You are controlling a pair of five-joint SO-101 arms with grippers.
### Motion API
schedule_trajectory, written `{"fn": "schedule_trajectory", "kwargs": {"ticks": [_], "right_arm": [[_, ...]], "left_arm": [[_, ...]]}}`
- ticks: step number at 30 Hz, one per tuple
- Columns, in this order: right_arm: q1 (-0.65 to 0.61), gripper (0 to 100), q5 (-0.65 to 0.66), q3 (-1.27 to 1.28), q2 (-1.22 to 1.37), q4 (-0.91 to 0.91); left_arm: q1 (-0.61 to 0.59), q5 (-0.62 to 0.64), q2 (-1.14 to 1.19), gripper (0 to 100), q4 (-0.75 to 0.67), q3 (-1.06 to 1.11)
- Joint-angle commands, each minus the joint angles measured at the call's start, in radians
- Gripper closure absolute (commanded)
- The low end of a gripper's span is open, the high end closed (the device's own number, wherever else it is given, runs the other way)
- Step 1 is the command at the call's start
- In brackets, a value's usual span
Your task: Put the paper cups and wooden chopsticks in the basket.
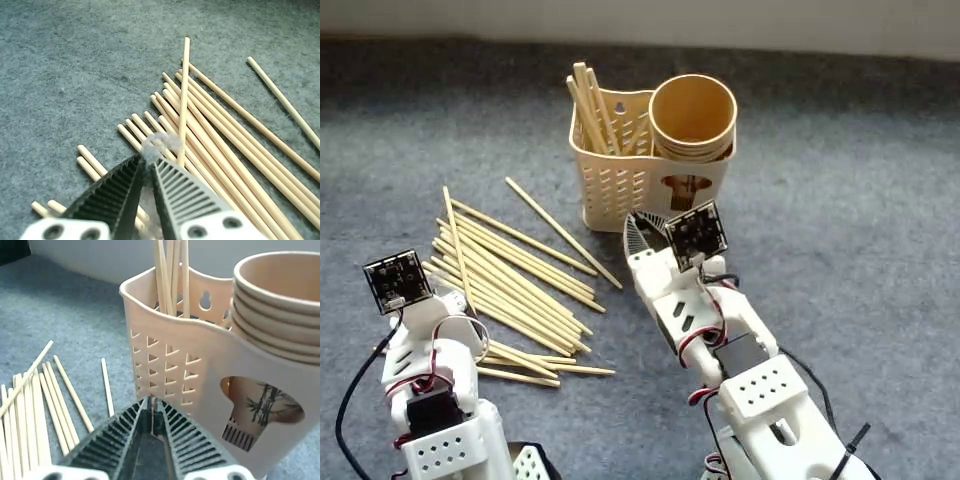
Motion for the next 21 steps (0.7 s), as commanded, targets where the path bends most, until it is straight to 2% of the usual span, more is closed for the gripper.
{"fn": "schedule_trajectory", "kwargs": {"ticks": [1, 18, 21], "right_arm": [[-0.035, 97.5, 0.009, 0.022, -0.022, 0.004], [-0.030, 97.5, 0.009, 0.200, -0.022, 0.002], [-0.030, 97.5, 0.009, 0.205, -0.019, 0.002]], "left_arm": [[0.021, 0.002, -0.005, 99, -0.002, 0.021], [-0.005, -0.005, -0.007, 99, -0.003, 0.021], [-0.007, -0.144, -0.007, 99, -0.003, 0.021]]}}
